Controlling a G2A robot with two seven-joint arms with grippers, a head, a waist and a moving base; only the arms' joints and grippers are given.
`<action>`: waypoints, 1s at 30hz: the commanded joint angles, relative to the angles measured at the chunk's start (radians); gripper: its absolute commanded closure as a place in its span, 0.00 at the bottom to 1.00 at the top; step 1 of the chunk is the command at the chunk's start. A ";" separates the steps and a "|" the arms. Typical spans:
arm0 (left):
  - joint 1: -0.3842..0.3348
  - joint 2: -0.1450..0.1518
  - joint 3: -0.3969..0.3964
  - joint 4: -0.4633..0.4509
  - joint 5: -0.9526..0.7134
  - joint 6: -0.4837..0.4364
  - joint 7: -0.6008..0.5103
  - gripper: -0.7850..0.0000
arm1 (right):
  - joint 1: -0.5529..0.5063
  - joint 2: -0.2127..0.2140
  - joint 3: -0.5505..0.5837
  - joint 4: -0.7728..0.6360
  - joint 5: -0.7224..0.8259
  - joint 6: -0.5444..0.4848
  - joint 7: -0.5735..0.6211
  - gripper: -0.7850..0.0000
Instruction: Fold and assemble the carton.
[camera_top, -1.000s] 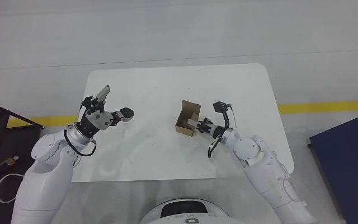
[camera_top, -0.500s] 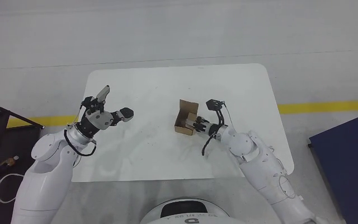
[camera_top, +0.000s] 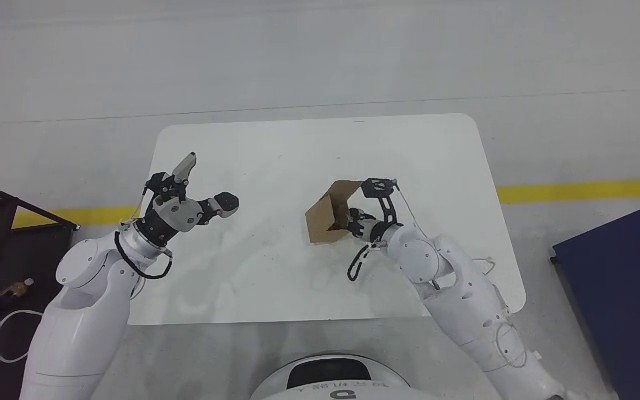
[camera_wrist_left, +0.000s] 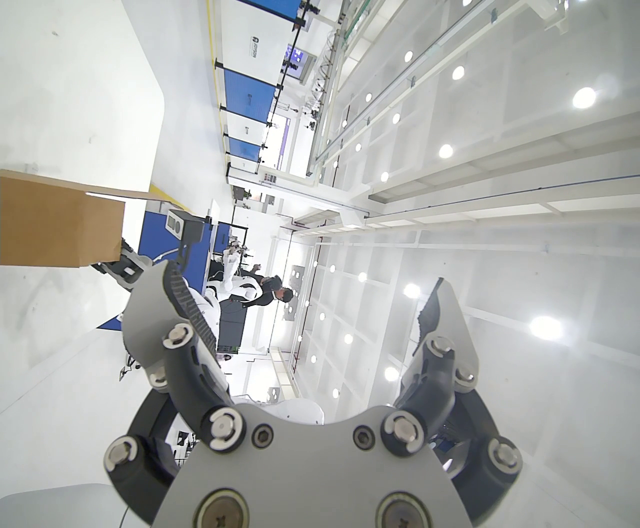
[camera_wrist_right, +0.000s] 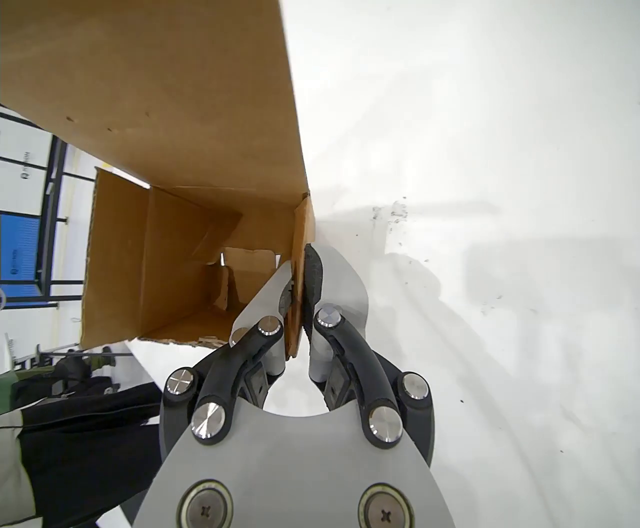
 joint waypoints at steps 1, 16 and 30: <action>0.000 0.000 0.000 0.000 0.000 0.000 0.000 0.00 | -0.001 0.000 -0.015 -0.029 -0.042 0.026 0.012 1.00; 0.000 0.000 0.000 0.000 0.000 0.000 0.000 0.00 | -0.012 0.006 -0.060 -0.157 -0.357 0.211 0.188 1.00; 0.004 0.002 -0.001 -0.006 0.056 0.020 0.003 0.00 | -0.052 -0.012 0.001 -0.173 -0.149 0.179 0.005 0.00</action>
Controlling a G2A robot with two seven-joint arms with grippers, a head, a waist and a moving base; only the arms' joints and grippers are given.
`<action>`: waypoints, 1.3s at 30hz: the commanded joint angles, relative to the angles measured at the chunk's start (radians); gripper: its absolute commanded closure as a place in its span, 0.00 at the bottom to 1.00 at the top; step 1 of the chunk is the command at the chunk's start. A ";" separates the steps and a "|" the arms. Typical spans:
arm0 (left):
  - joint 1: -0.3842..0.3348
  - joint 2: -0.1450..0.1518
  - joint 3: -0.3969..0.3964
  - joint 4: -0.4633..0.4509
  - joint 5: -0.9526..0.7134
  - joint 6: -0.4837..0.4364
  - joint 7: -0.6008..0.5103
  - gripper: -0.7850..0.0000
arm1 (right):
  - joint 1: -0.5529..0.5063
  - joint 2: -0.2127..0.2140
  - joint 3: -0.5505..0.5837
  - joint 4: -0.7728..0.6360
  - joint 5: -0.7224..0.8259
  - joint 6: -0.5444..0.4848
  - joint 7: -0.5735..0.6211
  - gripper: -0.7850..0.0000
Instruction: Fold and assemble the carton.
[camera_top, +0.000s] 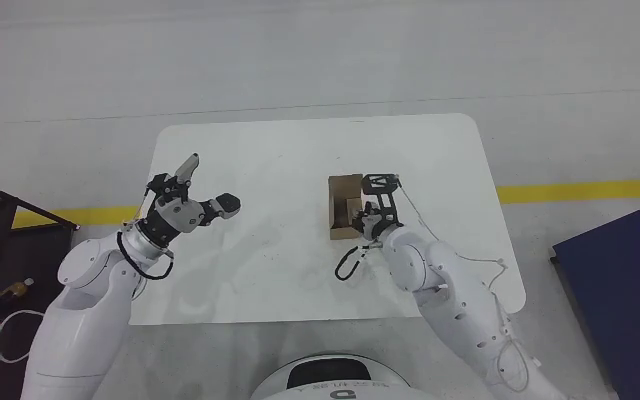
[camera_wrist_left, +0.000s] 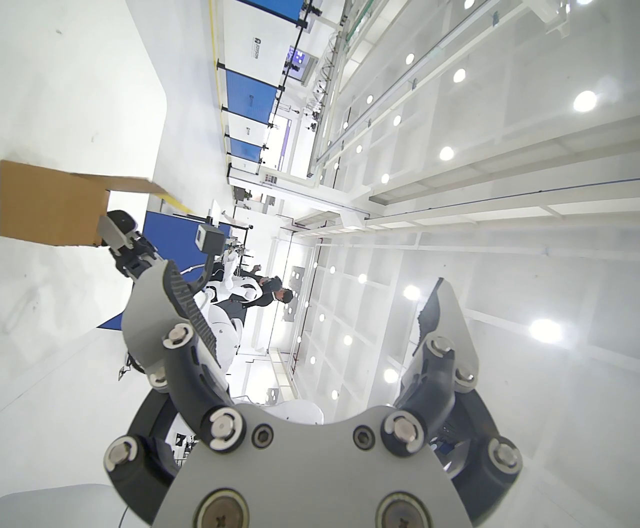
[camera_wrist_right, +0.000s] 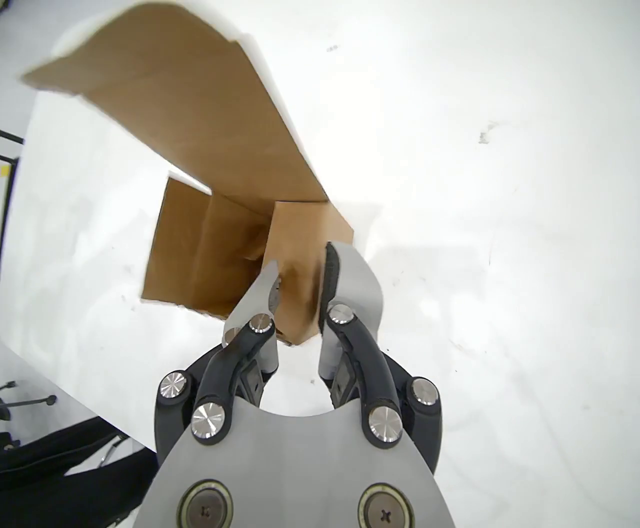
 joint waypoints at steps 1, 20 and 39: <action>0.001 0.004 -0.007 0.002 0.058 0.007 -0.010 0.00 | -0.020 -0.002 0.026 0.004 0.087 -0.037 -0.070 0.00; -0.412 -0.027 0.472 0.237 0.875 -0.104 -0.223 0.00 | -0.188 0.000 0.215 0.149 0.549 -0.614 -0.464 0.13; -0.737 -0.227 0.874 0.655 0.885 -0.212 0.023 0.09 | -0.151 -0.011 0.160 0.329 0.736 -0.857 -0.463 0.07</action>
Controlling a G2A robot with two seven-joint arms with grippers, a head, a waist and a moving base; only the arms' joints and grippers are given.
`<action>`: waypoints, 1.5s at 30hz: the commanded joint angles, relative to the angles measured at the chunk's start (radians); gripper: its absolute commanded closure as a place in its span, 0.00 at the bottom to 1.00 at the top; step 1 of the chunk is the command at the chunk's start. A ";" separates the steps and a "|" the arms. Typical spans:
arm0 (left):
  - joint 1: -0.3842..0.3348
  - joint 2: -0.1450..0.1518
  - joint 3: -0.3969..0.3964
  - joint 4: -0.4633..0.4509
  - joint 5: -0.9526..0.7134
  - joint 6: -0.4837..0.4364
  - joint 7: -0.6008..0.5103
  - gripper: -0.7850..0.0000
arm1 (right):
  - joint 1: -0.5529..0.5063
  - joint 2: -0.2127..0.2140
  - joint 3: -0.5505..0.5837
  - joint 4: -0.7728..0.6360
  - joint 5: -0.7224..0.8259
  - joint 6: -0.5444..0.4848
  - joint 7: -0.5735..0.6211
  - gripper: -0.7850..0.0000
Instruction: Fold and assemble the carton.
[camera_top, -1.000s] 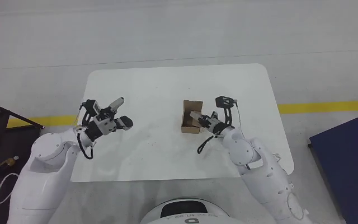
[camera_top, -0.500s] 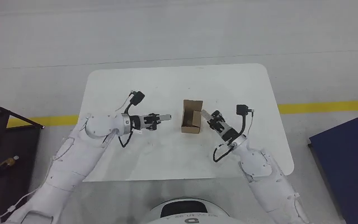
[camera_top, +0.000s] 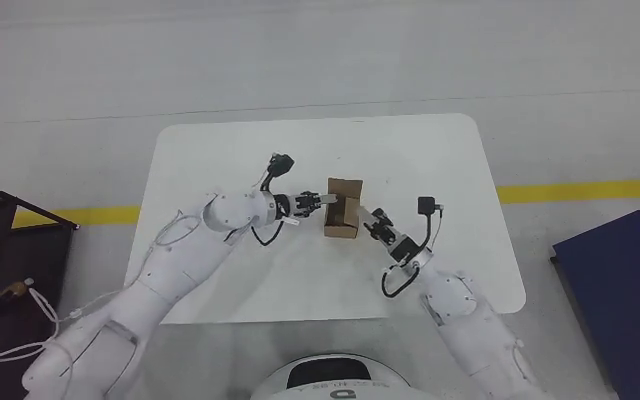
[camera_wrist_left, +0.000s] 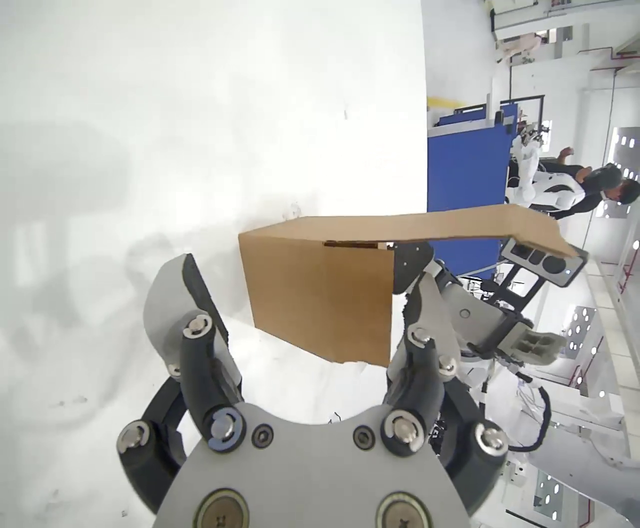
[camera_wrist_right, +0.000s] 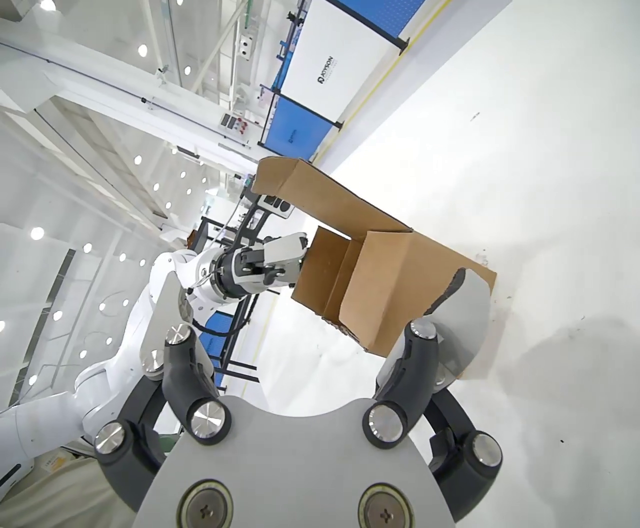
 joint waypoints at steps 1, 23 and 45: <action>-0.010 -0.009 0.009 0.022 0.005 0.004 0.001 0.11 | 0.014 -0.002 -0.008 0.019 0.015 -0.013 0.008 0.08; 0.006 -0.010 -0.038 -0.005 0.060 0.019 -0.105 0.51 | 0.111 -0.015 -0.070 0.110 0.075 -0.063 0.049 0.13; 0.180 0.091 -0.315 -0.195 0.111 0.051 -0.232 0.24 | 0.153 -0.021 -0.101 0.135 0.104 -0.072 0.080 0.17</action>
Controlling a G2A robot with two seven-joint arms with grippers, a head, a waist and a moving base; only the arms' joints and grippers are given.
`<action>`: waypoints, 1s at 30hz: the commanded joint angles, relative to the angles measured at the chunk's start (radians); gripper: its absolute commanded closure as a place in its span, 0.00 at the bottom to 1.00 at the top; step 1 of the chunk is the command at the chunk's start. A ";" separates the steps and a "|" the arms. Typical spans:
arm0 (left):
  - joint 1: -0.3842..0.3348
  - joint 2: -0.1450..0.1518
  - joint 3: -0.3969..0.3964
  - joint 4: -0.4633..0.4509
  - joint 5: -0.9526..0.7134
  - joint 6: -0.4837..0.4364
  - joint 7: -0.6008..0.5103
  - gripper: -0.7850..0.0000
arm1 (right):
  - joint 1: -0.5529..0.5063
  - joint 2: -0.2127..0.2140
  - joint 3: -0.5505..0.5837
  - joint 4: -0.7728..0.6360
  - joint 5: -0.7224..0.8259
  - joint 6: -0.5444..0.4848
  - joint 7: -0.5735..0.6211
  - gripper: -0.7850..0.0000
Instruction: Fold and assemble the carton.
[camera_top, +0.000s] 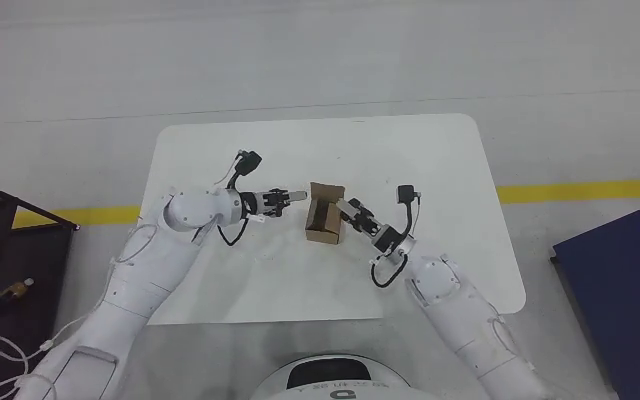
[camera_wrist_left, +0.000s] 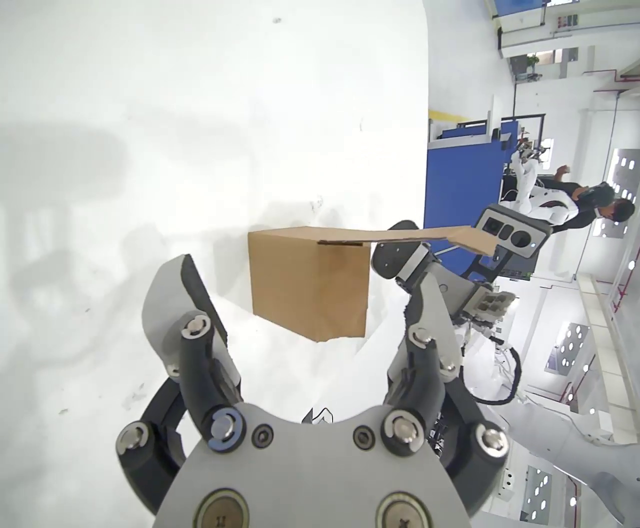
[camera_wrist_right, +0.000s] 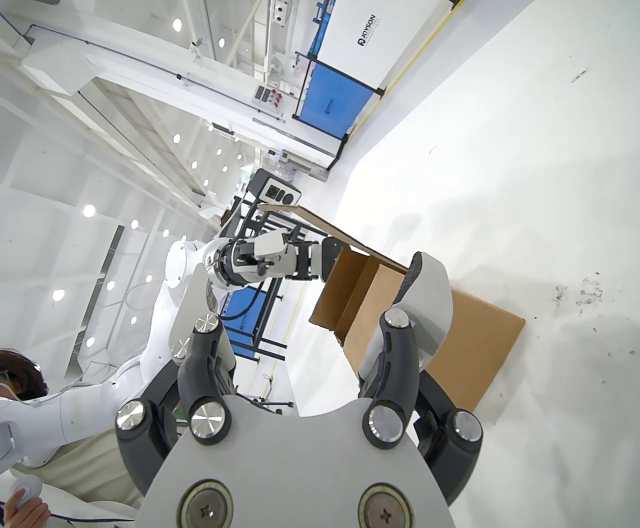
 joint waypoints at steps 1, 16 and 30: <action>0.017 0.003 -0.002 -0.019 0.002 -0.011 -0.018 0.25 | 0.002 0.000 -0.001 0.001 0.002 0.000 0.003 0.17; -0.044 -0.036 0.117 0.057 0.018 -0.014 -0.035 0.46 | 0.001 0.000 -0.007 -0.002 0.000 0.008 0.010 0.24; -0.089 -0.055 0.153 0.036 0.052 0.034 -0.045 1.00 | -0.019 0.004 0.010 -0.018 0.004 -0.008 0.002 0.20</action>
